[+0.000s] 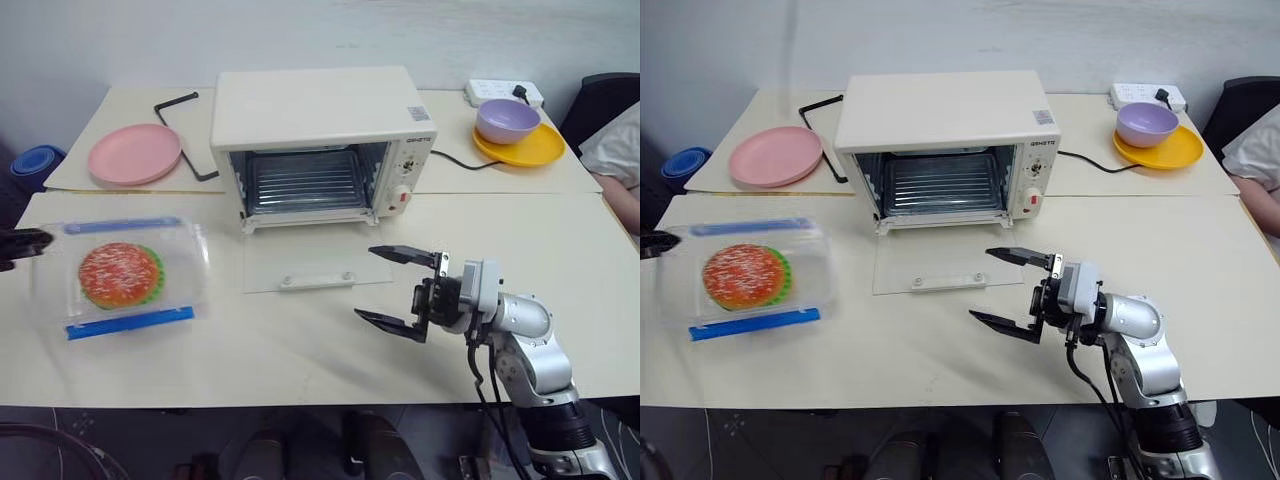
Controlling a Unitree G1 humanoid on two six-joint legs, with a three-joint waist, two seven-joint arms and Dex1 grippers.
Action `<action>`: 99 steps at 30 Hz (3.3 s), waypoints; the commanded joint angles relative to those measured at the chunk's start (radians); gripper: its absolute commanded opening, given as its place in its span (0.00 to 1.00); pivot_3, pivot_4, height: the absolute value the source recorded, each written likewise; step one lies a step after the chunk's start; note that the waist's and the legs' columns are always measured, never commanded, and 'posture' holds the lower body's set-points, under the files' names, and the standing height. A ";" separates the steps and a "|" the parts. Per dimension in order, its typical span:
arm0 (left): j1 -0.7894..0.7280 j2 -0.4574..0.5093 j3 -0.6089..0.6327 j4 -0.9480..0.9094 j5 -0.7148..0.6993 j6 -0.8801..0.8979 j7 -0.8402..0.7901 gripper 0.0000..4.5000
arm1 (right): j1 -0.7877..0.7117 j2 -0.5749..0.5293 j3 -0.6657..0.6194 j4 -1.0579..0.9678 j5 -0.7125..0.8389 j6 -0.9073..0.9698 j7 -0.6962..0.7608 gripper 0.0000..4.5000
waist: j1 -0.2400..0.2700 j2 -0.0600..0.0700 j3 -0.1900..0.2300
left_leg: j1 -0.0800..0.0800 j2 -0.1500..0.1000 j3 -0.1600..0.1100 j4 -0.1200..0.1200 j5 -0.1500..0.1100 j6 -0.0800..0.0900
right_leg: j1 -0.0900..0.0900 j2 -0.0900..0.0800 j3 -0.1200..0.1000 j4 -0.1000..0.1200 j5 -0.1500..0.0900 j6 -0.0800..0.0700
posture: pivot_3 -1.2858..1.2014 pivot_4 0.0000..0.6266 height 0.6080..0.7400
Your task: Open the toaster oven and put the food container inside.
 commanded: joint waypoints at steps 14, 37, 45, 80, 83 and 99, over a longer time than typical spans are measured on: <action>-0.374 -0.337 -0.075 -0.019 -0.034 0.194 0.201 0.01 | 0.119 -0.027 -0.070 -0.046 -0.027 -0.052 -0.066 1.00 | 0.020 -0.003 0.003 | -0.002 -0.003 0.002 0.011 0.001 0.000 | -0.003 0.001 0.004 0.009 0.001 0.003 | 0.52 0.24 1.00; -0.595 -0.854 0.054 0.155 0.331 0.174 0.383 0.33 | 0.299 -0.033 -0.116 -0.205 -0.077 -0.077 -0.231 1.00 | 0.041 -0.004 0.004 | -0.010 -0.006 0.001 0.017 0.005 -0.004 | -0.006 0.001 0.001 0.010 0.004 0.007 | 0.52 0.24 1.00; -0.481 -0.695 -0.018 0.040 0.276 0.128 0.153 0.66 | 0.256 -0.089 -0.101 -0.325 -0.139 0.210 -0.404 1.00 | 0.018 -0.003 0.004 | -0.009 -0.005 0.003 0.016 0.006 -0.006 | -0.008 0.001 0.002 0.012 0.004 0.007 | 0.52 0.24 1.00; -0.201 -0.439 -0.139 -0.317 0.173 -0.021 -0.339 0.00 | 0.224 -0.180 -0.069 -0.223 -0.130 0.297 -0.264 0.01 | 0.045 -0.002 0.005 | -0.009 -0.010 -0.009 0.017 0.000 0.013 | 0.009 -0.001 -0.007 -0.001 0.005 0.010 | 0.52 0.24 1.00; -0.299 -0.433 -0.180 -0.257 0.195 0.099 -0.294 0.00 | 0.270 -0.193 -0.101 -0.253 -0.112 0.313 -0.262 0.01 | 0.028 -0.002 0.005 | -0.008 -0.009 -0.008 0.017 0.000 0.013 | 0.008 0.001 -0.006 0.000 0.005 0.010 | 0.52 0.24 1.00; -0.655 -0.437 -0.726 0.260 0.461 -0.272 -0.616 0.00 | 0.320 -0.162 -0.099 -0.323 -0.102 0.347 -0.317 0.01 | 0.022 -0.002 0.005 | -0.008 -0.009 -0.006 0.016 0.004 0.007 | 0.005 0.004 -0.004 0.000 0.005 0.009 | 0.52 0.24 1.00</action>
